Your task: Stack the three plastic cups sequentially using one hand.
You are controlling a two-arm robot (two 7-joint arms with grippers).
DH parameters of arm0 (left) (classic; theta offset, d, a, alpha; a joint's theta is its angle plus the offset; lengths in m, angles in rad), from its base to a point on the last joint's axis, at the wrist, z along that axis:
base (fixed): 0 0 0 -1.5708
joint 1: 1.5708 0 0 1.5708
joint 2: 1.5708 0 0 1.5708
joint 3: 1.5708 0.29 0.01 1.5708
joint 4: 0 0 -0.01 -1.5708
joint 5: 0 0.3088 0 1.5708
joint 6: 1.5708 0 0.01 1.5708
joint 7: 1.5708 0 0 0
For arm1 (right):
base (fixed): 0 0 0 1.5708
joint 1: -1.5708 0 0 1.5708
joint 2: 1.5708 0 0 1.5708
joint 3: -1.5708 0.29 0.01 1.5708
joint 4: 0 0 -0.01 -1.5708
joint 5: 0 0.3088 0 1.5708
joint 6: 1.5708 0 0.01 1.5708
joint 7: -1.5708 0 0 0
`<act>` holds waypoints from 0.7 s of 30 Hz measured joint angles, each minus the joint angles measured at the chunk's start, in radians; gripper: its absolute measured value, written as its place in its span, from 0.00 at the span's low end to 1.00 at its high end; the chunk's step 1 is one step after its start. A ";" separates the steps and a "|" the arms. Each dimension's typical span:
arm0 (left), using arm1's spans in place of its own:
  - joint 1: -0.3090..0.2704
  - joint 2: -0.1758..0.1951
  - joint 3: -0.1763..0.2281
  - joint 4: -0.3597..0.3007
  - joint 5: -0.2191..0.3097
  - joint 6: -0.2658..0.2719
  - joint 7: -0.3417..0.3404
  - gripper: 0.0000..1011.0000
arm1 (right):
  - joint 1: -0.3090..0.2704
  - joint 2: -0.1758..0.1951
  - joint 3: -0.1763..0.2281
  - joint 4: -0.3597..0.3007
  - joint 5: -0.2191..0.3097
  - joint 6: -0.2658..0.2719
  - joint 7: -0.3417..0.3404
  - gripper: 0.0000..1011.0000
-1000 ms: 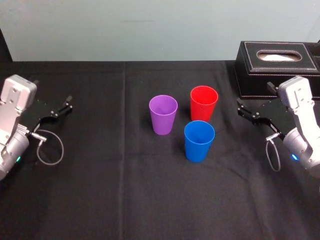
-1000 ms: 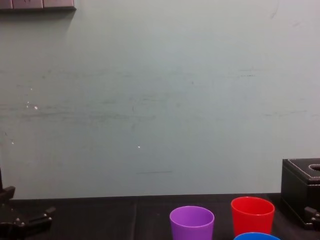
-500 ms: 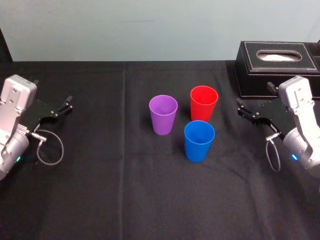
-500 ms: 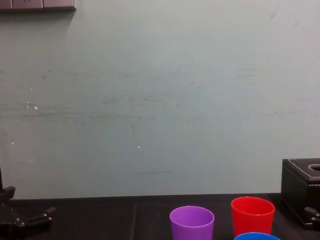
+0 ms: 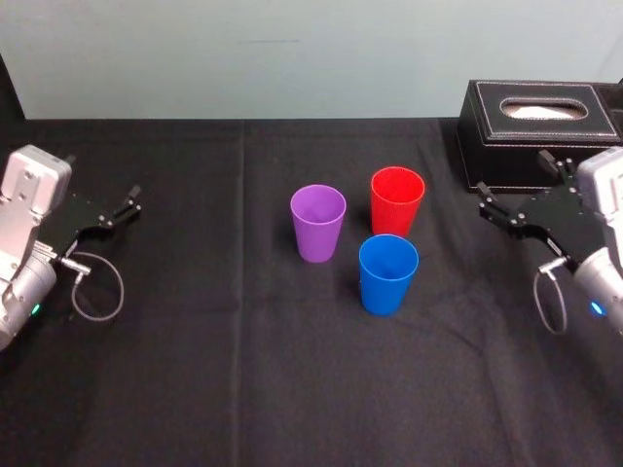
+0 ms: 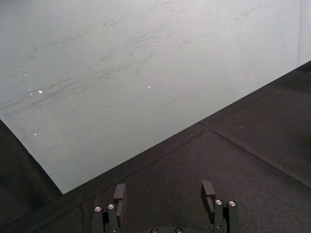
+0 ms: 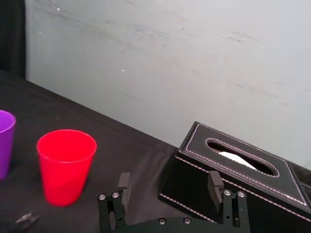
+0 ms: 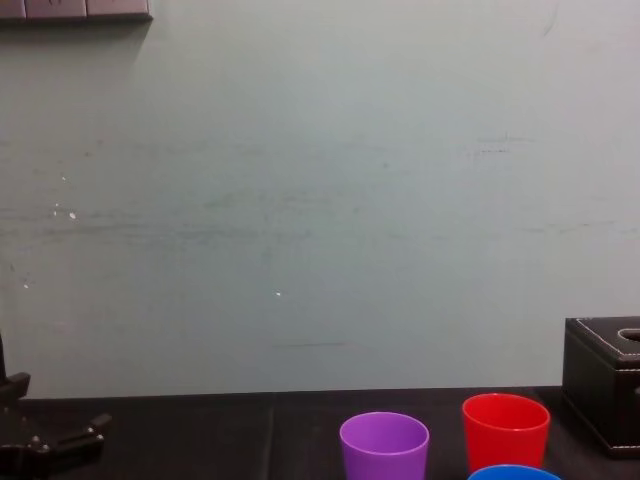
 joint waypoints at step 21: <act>0.000 0.000 0.000 0.000 0.000 0.000 0.000 0.99 | -0.268 0.099 0.056 -0.155 0.175 -0.126 0.282 0.99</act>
